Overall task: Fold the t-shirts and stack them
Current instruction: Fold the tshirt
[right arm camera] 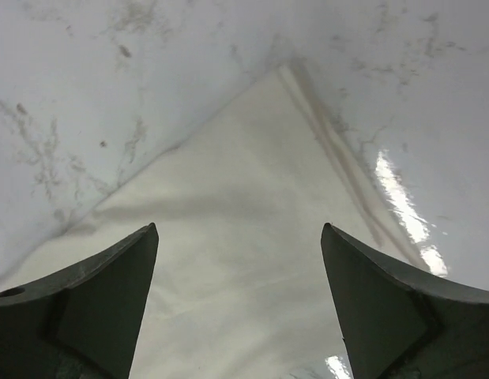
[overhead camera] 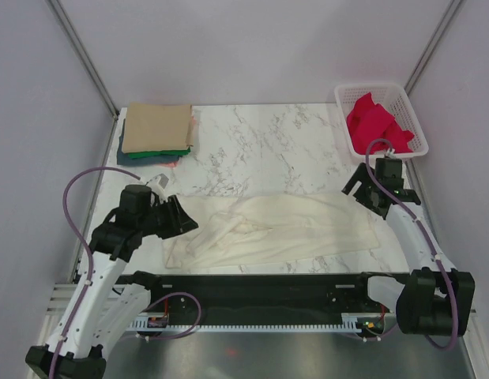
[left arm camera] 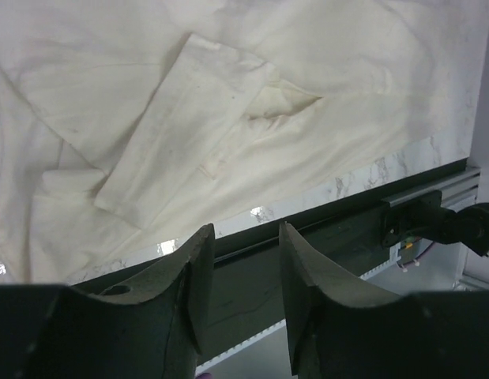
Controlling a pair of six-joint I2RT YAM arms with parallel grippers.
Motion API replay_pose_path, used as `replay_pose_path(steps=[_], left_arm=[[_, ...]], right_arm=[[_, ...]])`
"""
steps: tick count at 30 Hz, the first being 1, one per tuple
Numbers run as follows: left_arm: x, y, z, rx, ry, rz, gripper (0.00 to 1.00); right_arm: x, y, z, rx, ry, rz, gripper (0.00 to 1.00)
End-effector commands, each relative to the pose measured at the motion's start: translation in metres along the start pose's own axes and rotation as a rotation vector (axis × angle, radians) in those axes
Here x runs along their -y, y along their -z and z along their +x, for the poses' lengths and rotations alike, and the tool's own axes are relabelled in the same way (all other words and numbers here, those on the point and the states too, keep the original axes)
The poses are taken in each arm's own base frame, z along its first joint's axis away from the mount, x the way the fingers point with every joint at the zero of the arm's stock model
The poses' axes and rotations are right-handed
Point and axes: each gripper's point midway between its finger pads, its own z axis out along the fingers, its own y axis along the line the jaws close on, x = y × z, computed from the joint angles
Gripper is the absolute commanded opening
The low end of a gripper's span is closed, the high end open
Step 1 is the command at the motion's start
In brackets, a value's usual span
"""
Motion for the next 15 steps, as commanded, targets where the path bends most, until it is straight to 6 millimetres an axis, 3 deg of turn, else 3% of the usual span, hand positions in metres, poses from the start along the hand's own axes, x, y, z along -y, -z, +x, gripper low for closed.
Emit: replay_pose_path(steps=[1, 4, 7, 8, 11, 14, 15], left_arm=[[-0.028, -0.028, 0.005, -0.045, 0.105, -0.129, 0.44], [-0.041, -0.048, -0.006, -0.024, 0.159, -0.194, 0.44], [-0.050, -0.071, -0.012, -0.013, 0.187, -0.213, 0.43], [-0.066, -0.085, -0.003, -0.057, 0.207, -0.271, 0.43], [-0.087, -0.110, 0.002, -0.084, 0.233, -0.342, 0.40], [-0.093, -0.132, -0.005, -0.062, 0.248, -0.345, 0.40], [-0.102, -0.144, 0.003, -0.108, 0.268, -0.376, 0.40]], right_arm=[[-0.067, 0.009, 0.007, -0.018, 0.105, -0.205, 0.91], [-0.073, -0.015, 0.034, -0.110, 0.149, -0.174, 0.91], [-0.069, -0.031, 0.048, -0.135, 0.144, -0.157, 0.90], [-0.066, -0.038, 0.055, -0.157, 0.145, -0.144, 0.90], [-0.060, -0.051, 0.075, -0.211, 0.127, -0.119, 0.89], [-0.059, -0.056, 0.098, -0.256, 0.091, -0.127, 0.89], [-0.055, -0.057, 0.109, -0.276, 0.082, -0.122, 0.89]])
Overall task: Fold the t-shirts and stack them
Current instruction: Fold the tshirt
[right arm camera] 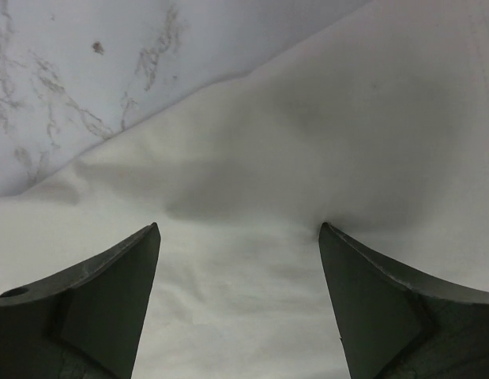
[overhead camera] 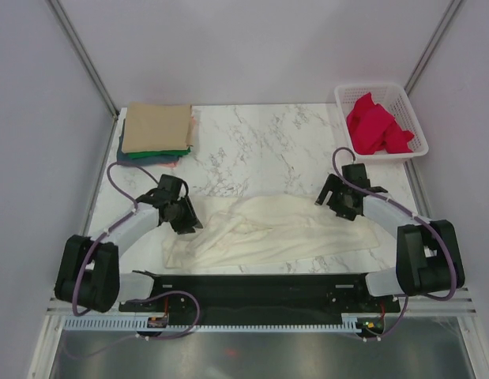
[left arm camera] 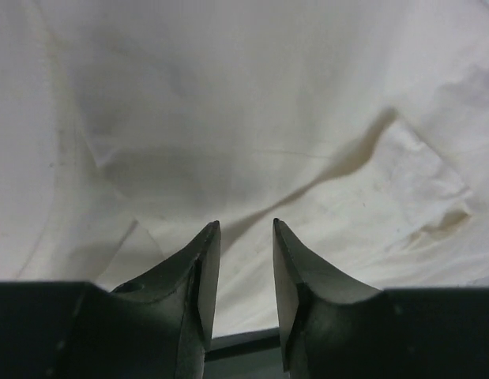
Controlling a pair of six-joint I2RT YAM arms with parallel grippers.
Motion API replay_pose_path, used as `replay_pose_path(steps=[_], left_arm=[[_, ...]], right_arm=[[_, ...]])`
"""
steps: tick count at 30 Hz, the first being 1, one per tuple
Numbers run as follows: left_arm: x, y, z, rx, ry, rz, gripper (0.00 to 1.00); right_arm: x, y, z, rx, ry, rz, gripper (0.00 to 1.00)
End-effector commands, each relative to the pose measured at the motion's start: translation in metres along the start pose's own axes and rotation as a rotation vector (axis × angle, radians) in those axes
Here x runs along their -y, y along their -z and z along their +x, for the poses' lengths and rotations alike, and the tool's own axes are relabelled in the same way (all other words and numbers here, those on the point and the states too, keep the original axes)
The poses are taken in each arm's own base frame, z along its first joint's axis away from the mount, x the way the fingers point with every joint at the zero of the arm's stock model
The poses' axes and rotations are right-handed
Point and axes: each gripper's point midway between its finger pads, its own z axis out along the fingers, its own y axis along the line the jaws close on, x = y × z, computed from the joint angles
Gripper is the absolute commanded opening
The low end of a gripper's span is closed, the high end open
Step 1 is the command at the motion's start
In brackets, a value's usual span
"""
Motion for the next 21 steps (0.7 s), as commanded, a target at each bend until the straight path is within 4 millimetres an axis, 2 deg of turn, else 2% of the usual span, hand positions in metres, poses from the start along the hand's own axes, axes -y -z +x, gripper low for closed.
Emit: replay_pose_path(steps=[1, 2, 4, 5, 6, 7, 9, 10, 11, 12, 13, 14, 15, 16, 17, 18, 19, 20, 21], left_arm=[[0.014, -0.027, -0.029, 0.077, 0.042, 0.012, 0.39], [0.022, -0.033, -0.040, 0.092, 0.036, 0.019, 0.39], [0.024, -0.055, -0.037, 0.043, 0.025, -0.019, 0.38], [0.038, -0.058, -0.053, 0.069, 0.012, -0.007, 0.39], [0.044, -0.064, -0.058, 0.068, -0.005, -0.011, 0.38], [0.057, -0.079, -0.069, 0.059, -0.029, -0.022, 0.38], [0.073, -0.094, -0.074, 0.037, -0.072, -0.034, 0.38], [0.090, -0.106, -0.088, 0.044, -0.082, -0.031, 0.38], [0.100, -0.114, -0.092, 0.035, -0.093, -0.026, 0.38], [0.109, -0.119, -0.093, 0.021, -0.103, -0.026, 0.38], [0.134, -0.131, -0.106, 0.036, -0.126, -0.002, 0.38], [0.148, -0.137, -0.112, 0.040, -0.144, 0.011, 0.38], [0.162, -0.141, -0.119, 0.044, -0.160, 0.017, 0.38], [0.201, -0.134, -0.141, 0.082, -0.189, 0.065, 0.38], [0.202, -0.160, -0.138, 0.041, -0.212, 0.045, 0.38], [0.216, -0.170, -0.142, 0.033, -0.236, 0.066, 0.38], [0.270, -0.150, -0.164, 0.069, -0.285, 0.201, 0.38], [0.270, -0.184, -0.155, 0.019, -0.355, 0.216, 0.38], [0.292, -0.181, -0.159, 0.027, -0.396, 0.278, 0.41]], right_arm=[[-0.016, -0.009, 0.021, -0.030, -0.067, -0.070, 0.90], [-0.017, -0.010, 0.027, -0.044, -0.071, -0.077, 0.90], [-0.021, -0.008, 0.045, -0.080, -0.087, -0.105, 0.90], [-0.024, -0.007, 0.051, -0.086, -0.093, -0.119, 0.91], [-0.020, -0.006, 0.063, -0.104, -0.105, -0.122, 0.91], [-0.031, -0.001, 0.066, -0.093, -0.120, -0.164, 0.91], [-0.029, 0.003, 0.081, -0.104, -0.133, -0.163, 0.91], [-0.036, 0.012, 0.087, -0.092, -0.114, -0.193, 0.91], [-0.040, 0.017, 0.092, -0.090, -0.145, -0.202, 0.91], [-0.033, 0.017, 0.101, -0.081, -0.155, -0.180, 0.91], [-0.045, 0.028, 0.111, -0.076, -0.136, -0.226, 0.91], [-0.048, 0.031, 0.115, -0.061, -0.184, -0.225, 0.91], [-0.049, 0.033, 0.128, -0.083, -0.195, -0.235, 0.91], [-0.063, 0.042, 0.142, -0.086, -0.160, -0.288, 0.91], [-0.073, 0.046, 0.146, -0.089, -0.201, -0.310, 0.92], [-0.086, 0.054, 0.152, -0.095, -0.190, -0.346, 0.92], [-0.104, 0.067, 0.172, -0.130, -0.125, -0.398, 0.92], [-0.117, 0.077, 0.179, -0.140, -0.093, -0.426, 0.92], [-0.145, 0.098, 0.173, -0.113, -0.057, -0.470, 0.92]])
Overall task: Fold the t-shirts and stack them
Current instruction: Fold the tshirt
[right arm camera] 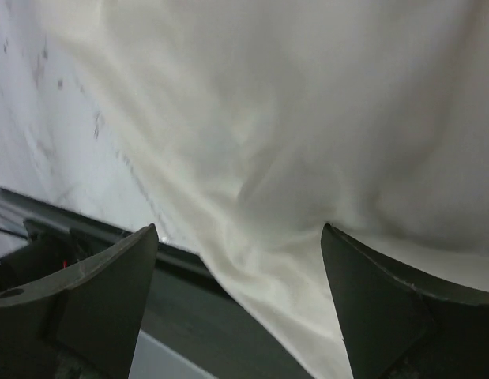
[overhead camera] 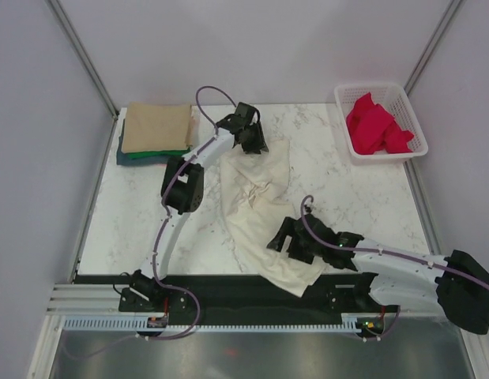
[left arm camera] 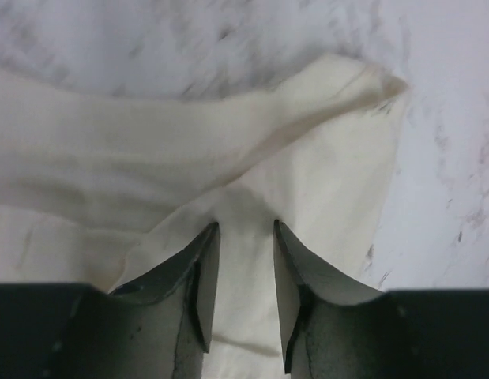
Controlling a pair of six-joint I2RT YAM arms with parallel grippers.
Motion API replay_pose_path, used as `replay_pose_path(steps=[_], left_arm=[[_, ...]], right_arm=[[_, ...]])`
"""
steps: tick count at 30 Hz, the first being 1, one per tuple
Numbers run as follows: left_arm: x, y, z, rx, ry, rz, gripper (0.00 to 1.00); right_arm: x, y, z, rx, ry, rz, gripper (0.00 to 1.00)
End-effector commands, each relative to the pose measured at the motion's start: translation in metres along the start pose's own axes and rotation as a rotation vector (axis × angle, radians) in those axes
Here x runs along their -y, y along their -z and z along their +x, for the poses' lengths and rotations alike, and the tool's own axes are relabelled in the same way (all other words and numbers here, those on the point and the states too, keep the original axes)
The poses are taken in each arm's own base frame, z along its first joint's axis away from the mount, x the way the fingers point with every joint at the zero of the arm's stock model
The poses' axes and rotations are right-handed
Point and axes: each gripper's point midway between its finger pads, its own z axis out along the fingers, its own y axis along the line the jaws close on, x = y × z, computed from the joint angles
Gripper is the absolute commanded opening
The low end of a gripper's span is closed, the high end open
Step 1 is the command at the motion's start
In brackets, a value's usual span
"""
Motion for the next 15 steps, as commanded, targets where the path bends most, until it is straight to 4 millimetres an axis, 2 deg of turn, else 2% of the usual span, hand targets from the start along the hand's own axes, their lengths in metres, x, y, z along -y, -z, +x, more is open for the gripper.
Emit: replay_pose_path(steps=[1, 2, 3, 4, 5, 6, 7, 8, 9, 10, 11, 12, 13, 14, 15], left_arm=[[0.069, -0.002, -0.032, 0.030, -0.196, 0.206, 0.43], [0.078, 0.001, -0.040, 0.054, -0.210, 0.232, 0.46], [0.093, 0.018, -0.057, 0.112, -0.225, 0.268, 0.49], [0.103, 0.034, -0.069, 0.154, -0.238, 0.294, 0.60], [0.118, 0.054, -0.086, 0.230, -0.275, 0.336, 0.66], [0.142, 0.111, -0.109, 0.328, -0.301, 0.385, 0.74], [0.137, 0.119, -0.108, 0.341, -0.303, 0.356, 0.76], [0.140, 0.140, -0.115, 0.383, -0.320, 0.348, 0.78], [0.142, 0.168, -0.123, 0.431, -0.326, 0.339, 0.81], [0.138, 0.209, -0.129, 0.492, -0.321, 0.308, 0.83], [0.134, 0.234, -0.131, 0.525, -0.322, 0.290, 0.85], [0.122, 0.253, -0.134, 0.547, -0.310, 0.263, 0.86], [0.110, 0.288, -0.126, 0.568, -0.301, 0.250, 0.86], [0.100, 0.304, -0.121, 0.574, -0.286, 0.239, 0.86], [0.080, 0.318, -0.121, 0.588, -0.263, 0.209, 0.85]], right_arm=[[-0.071, 0.014, 0.027, -0.019, 0.046, -0.068, 0.92], [-0.087, 0.019, 0.030, -0.018, 0.090, -0.076, 0.93], [-0.126, 0.033, 0.026, 0.000, 0.121, -0.135, 0.94], [-0.123, 0.032, 0.030, 0.010, 0.209, -0.081, 0.94], [-0.131, 0.036, 0.025, 0.030, 0.237, -0.075, 0.95], [-0.146, 0.046, 0.017, 0.055, 0.260, -0.079, 0.95], [-0.148, 0.049, 0.003, 0.121, 0.291, -0.061, 0.96], [-0.152, 0.053, -0.007, 0.160, 0.311, -0.056, 0.96], [-0.162, 0.062, -0.020, 0.207, 0.324, -0.056, 0.97], [-0.166, 0.066, -0.029, 0.243, 0.343, -0.050, 0.97], [-0.167, 0.068, -0.043, 0.295, 0.393, -0.026, 0.98], [-0.176, 0.075, -0.053, 0.319, 0.401, -0.025, 0.98], [-0.174, 0.071, -0.067, 0.346, 0.406, 0.010, 0.97], [-0.174, 0.071, -0.076, 0.354, 0.420, 0.026, 0.96], [-0.179, 0.073, -0.086, 0.365, 0.412, 0.023, 0.95]])
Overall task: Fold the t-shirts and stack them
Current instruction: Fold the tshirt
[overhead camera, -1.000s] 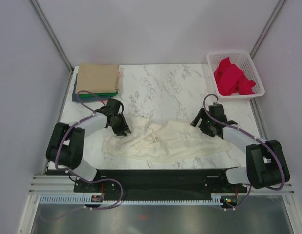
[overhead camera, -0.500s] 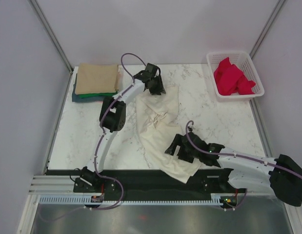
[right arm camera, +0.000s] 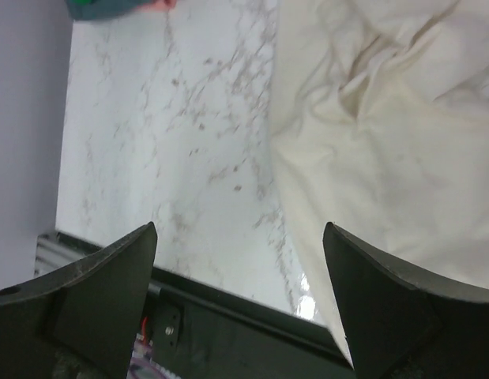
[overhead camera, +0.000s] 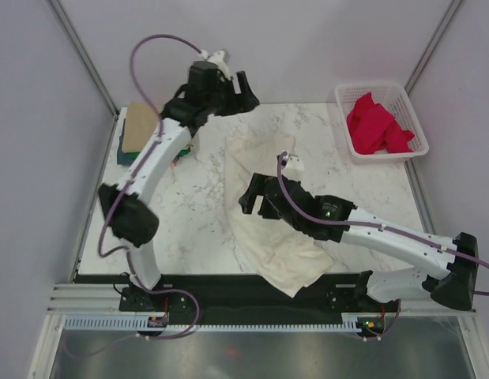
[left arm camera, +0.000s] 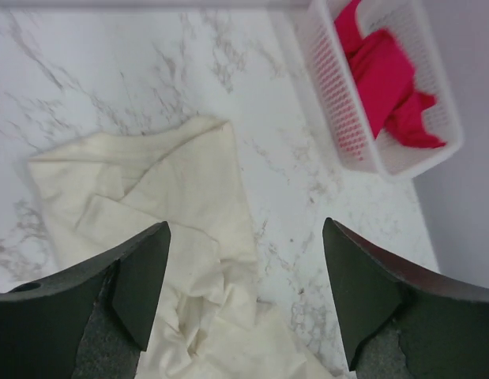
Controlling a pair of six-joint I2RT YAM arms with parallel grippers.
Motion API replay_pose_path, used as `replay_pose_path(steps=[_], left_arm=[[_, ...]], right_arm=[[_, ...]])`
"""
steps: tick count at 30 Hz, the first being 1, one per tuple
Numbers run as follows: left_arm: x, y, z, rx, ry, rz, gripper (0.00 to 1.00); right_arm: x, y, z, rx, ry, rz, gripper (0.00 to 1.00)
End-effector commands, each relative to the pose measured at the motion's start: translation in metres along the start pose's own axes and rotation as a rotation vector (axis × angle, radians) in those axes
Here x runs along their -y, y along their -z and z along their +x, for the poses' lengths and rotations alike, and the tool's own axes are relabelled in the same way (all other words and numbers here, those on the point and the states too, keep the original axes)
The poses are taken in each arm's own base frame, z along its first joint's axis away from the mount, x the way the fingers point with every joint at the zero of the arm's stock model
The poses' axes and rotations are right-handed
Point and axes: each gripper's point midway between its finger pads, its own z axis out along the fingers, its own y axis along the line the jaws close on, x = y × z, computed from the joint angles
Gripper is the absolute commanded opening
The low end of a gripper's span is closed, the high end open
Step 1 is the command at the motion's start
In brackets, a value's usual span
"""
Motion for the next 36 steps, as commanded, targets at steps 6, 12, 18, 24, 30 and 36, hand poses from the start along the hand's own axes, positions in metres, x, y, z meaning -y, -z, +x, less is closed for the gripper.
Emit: replay_pose_path(steps=[6, 12, 18, 24, 30, 36], left_arm=[[-0.036, 0.237, 0.001, 0.318, -0.071, -0.140, 0.85], [-0.068, 0.310, 0.124, 0.302, -0.034, -0.125, 0.85], [-0.076, 0.337, 0.176, 0.367, 0.043, -0.054, 0.85], [-0.074, 0.341, 0.182, 0.432, 0.016, -0.006, 0.86], [-0.075, 0.327, 0.188, 0.353, 0.032, -0.014, 0.86], [-0.077, 0.331, 0.186, 0.380, 0.041, -0.020, 0.86]], right_arm=[[0.039, -0.042, -0.089, 0.118, 0.148, 0.196, 0.84], [0.057, -0.127, -0.096, -0.029, 0.246, 0.295, 0.79], [0.092, -0.197, -0.089, -0.087, 0.290, 0.415, 0.78], [0.125, -0.266, -0.048, -0.207, 0.325, 0.484, 0.76], [0.183, -0.318, -0.053, -0.231, 0.204, 0.547, 0.75], [0.192, -0.385, -0.077, -0.191, 0.114, 0.350, 0.75]])
